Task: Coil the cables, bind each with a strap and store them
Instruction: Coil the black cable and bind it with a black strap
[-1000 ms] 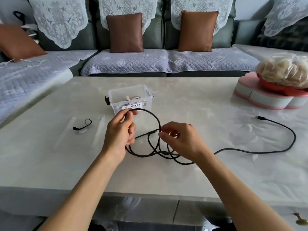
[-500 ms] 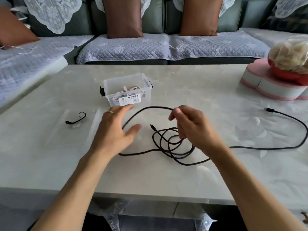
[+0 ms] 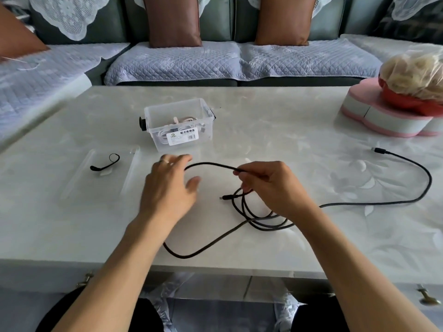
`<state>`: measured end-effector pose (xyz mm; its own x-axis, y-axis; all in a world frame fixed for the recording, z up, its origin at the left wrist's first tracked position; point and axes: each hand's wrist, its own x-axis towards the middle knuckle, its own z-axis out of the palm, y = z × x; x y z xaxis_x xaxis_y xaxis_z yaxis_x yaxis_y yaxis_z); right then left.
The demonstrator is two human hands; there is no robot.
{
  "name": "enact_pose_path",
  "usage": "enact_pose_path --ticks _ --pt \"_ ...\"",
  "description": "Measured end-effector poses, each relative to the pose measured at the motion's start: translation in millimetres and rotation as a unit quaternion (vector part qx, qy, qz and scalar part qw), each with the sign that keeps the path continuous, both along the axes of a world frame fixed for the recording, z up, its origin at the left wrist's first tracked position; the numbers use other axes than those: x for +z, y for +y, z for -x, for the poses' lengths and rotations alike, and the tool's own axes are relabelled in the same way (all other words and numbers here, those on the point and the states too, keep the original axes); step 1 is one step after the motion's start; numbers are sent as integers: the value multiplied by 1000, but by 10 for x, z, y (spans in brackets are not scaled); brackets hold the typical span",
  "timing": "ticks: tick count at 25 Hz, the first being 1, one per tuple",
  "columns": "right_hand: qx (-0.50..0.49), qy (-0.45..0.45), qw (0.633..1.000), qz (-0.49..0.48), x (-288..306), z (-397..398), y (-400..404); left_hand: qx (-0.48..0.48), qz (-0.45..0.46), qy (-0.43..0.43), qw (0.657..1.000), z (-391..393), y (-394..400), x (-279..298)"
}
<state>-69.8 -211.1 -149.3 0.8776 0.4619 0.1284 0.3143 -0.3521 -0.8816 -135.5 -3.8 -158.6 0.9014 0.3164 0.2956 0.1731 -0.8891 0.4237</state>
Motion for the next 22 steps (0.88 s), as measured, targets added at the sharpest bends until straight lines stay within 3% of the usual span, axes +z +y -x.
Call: enact_pose_path --ticks 3,5,8,10,12,14,16,19,22 --pt "-10 -25 999 -23 -12 9 74 -152 36 -75 985 3 -289 18" --pt "-34 -49 998 16 -28 -31 6 -163 31 -69 984 -14 -312 -38" --pt "-13 -73 988 136 -91 -72 -233 -84 -4 -50 995 -31 -191 -81" --pt "33 -101 972 208 -160 -47 -352 20 -12 5 1000 -49 -17 -53" --pt "59 -116 963 235 -215 7 -410 119 -15 78 990 -72 150 -31" --pt "79 -124 958 247 -243 68 -414 143 -40 126 981 -78 198 -50" --pt "91 -132 952 262 -247 113 -392 47 -41 118 991 -51 113 -46" --pt "92 -144 953 250 -259 119 -340 -184 -25 -25 982 4 -78 -15" --pt "99 -155 958 220 -271 125 -281 -258 0 -40 965 -31 -170 -105"
